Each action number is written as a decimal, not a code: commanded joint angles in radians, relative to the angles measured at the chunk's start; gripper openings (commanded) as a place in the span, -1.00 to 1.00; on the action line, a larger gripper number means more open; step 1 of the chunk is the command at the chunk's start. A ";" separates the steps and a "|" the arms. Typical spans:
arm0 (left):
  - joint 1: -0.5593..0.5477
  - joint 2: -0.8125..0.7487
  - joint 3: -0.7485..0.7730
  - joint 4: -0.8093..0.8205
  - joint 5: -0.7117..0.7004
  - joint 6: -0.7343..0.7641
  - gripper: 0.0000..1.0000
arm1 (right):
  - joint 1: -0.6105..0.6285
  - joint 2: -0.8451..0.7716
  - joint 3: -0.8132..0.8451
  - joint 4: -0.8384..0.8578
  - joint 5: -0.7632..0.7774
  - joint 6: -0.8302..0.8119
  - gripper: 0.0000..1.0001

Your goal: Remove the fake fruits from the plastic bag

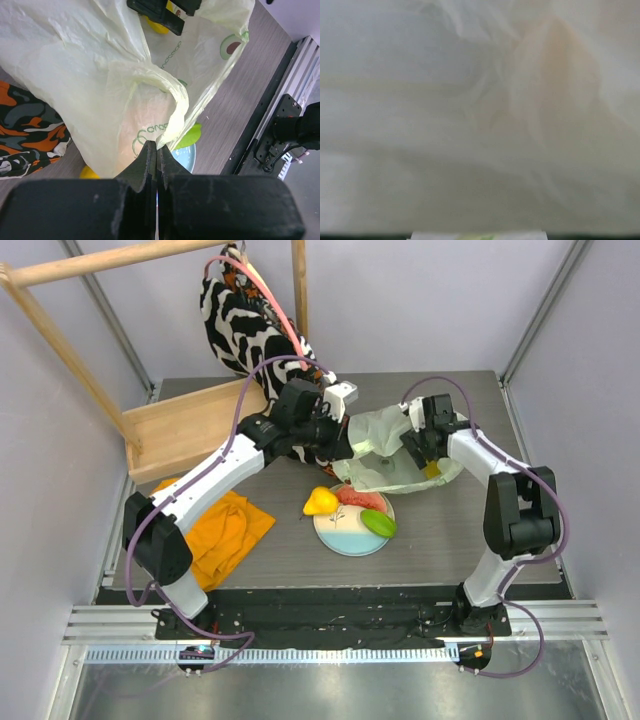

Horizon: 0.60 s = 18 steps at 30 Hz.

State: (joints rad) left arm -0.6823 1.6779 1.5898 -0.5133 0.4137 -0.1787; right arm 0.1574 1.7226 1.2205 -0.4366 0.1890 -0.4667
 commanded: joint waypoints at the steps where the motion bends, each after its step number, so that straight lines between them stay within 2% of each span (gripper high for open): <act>1: 0.000 -0.043 0.002 0.044 0.019 -0.008 -1.00 | -0.009 0.023 0.071 -0.024 0.021 0.144 0.68; 10: 0.000 -0.040 0.006 0.047 0.014 -0.015 -1.00 | -0.047 0.045 -0.001 -0.039 0.133 0.306 0.78; 18: 0.000 -0.027 0.021 0.050 0.011 -0.018 -1.00 | -0.091 0.152 0.022 0.019 0.150 0.272 0.78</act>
State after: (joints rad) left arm -0.6823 1.6779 1.5890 -0.5060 0.4129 -0.1848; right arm 0.0772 1.8378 1.2186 -0.4713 0.2943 -0.1944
